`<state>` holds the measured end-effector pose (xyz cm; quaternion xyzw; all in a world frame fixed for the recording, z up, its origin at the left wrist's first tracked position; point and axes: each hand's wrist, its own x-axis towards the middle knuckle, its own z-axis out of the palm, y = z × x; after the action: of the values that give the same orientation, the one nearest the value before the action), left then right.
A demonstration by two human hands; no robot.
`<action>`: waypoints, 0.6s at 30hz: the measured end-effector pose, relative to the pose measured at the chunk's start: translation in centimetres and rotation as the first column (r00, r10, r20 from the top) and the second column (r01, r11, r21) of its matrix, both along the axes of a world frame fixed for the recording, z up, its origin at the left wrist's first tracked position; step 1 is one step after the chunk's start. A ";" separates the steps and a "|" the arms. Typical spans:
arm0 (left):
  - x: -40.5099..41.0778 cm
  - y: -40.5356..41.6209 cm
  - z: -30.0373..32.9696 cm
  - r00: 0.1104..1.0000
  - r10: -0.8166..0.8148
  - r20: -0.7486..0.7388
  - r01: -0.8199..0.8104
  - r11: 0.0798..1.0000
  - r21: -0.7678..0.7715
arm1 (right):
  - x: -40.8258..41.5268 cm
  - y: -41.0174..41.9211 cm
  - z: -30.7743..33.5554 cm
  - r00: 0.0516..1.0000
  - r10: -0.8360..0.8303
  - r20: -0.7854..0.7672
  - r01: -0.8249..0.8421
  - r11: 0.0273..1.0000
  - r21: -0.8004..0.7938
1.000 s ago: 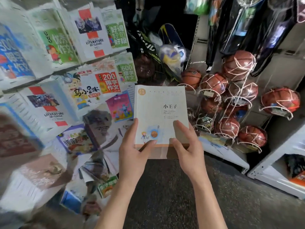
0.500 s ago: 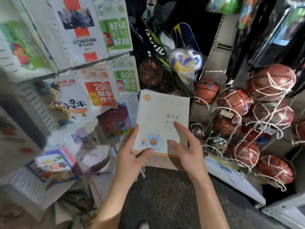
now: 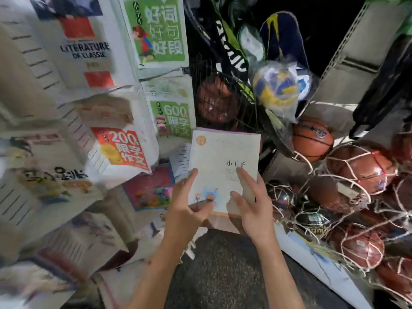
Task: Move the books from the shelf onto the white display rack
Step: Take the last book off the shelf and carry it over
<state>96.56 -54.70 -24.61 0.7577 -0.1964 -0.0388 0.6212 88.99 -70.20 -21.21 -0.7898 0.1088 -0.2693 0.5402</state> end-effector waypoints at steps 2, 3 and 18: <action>1.7 -1.4 -1.1 0.999 0.027 -0.017 -0.026 0.997 0.075 | 1.9 -1.1 -1.3 1.000 0.023 0.002 -0.023 1.000 0.018; 2.5 -1.9 -1.9 0.999 0.040 -0.015 -0.038 0.994 0.107 | 2.8 -1.6 -2.1 0.999 0.039 -0.012 -0.039 0.999 0.028; 8.5 -13.4 -12.9 0.904 0.417 -0.098 -0.396 0.901 0.178 | 14.8 -13.9 -12.9 0.913 0.334 -0.237 -0.352 0.935 -0.040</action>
<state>105.06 -68.14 -37.54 0.8233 0.0121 0.0261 0.5669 103.84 -84.14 -34.09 -0.8435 0.0181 -0.0829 0.5303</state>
